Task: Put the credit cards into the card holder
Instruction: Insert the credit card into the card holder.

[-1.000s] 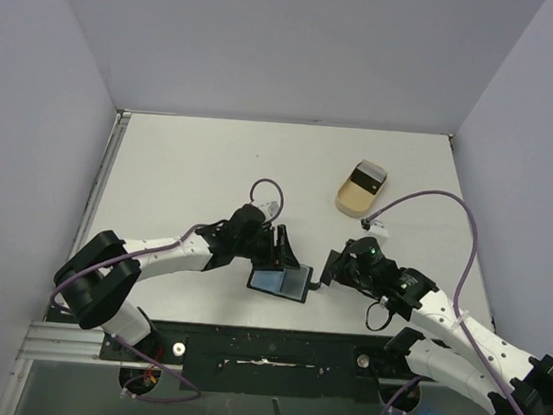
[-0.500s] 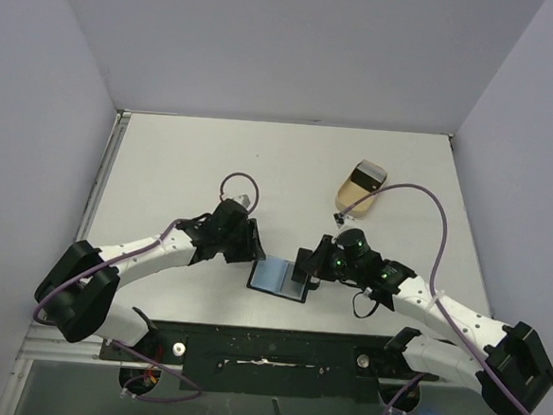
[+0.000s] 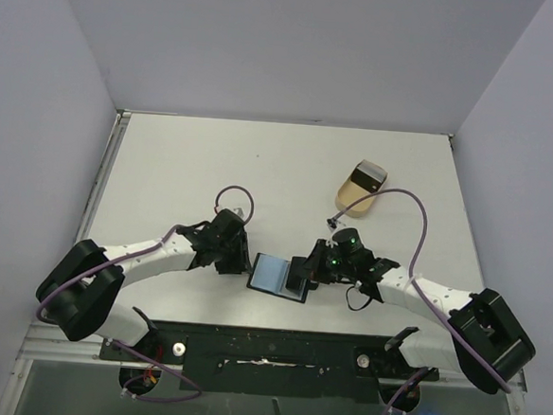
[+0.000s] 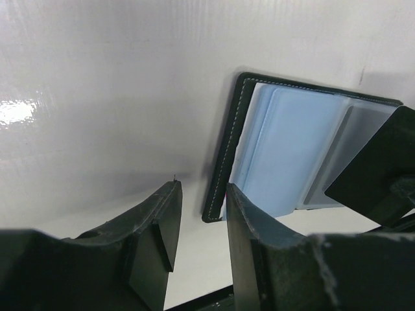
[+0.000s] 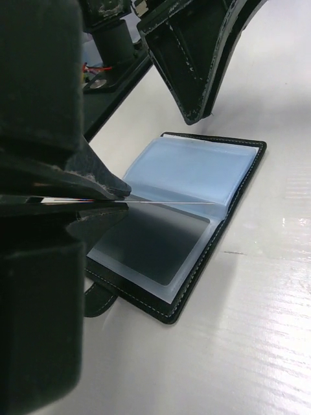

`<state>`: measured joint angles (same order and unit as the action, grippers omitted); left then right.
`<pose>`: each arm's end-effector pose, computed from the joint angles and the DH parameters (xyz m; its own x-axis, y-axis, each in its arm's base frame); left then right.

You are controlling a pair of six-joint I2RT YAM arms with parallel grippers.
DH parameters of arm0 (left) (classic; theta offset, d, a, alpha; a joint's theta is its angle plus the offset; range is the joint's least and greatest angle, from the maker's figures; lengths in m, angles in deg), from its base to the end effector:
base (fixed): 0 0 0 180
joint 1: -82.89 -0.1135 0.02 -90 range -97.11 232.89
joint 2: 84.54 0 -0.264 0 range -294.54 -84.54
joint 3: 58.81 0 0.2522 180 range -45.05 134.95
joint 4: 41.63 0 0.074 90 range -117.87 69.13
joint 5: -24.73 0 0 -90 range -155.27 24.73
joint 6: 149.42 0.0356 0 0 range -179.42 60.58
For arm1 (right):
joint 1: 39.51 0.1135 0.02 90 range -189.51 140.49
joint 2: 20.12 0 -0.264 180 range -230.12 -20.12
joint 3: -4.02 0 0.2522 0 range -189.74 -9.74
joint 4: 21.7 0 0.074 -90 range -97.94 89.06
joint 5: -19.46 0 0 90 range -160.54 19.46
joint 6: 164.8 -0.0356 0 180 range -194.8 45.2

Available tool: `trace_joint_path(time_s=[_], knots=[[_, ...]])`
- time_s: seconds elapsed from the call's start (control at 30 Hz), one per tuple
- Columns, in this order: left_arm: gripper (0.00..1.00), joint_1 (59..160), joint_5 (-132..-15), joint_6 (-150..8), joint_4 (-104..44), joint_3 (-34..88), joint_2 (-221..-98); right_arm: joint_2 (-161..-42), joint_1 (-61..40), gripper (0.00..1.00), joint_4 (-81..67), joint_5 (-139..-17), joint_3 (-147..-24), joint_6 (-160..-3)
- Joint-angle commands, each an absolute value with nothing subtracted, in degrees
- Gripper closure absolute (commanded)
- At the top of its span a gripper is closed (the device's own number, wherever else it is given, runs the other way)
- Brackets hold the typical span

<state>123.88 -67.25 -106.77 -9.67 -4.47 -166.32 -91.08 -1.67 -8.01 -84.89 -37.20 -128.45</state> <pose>0.1969 -0.1727 0.1643 -0.9321 -0.1638 -0.3230 -0.0247 0.9185 -0.3946 0.1775 0.1491 0.1634 -0.9149 0.2773 -0.2932 0.0008 0.7277 0.6859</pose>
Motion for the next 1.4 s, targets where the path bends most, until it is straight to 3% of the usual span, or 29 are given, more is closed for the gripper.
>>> trace_joint_path(time_s=[0.0,0.13,0.6,0.9,1.37], knots=[[0.68,124.5,-69.1,-107.6,-12.5,-5.6,-166.6,-92.6,-2.3,0.97,-16.5,-88.8,-36.0,-130.7],[0.69,125.1,-69.0,-108.5,-13.0,-6.4,-167.2,-95.6,-2.6,0.96,-19.6,-90.8,-35.5,-131.5],[0.87,128.5,-69.1,-111.1,-15.6,-9.1,-167.4,-101.6,-2.9,0.9,-23.9,-93.0,-34.5,-132.6],[0.97,128.8,-68.6,-111.7,-15.1,-9.8,-166.8,-101.2,-4.6,0.93,-26.1,-94.4,-32.4,-134.8],[1.0,129.2,-71.4,-112.5,-18.9,-11.1,-166.9,-103.7,-4.8,0.93,-30.6,-94.3,-32.2,-134.8]])
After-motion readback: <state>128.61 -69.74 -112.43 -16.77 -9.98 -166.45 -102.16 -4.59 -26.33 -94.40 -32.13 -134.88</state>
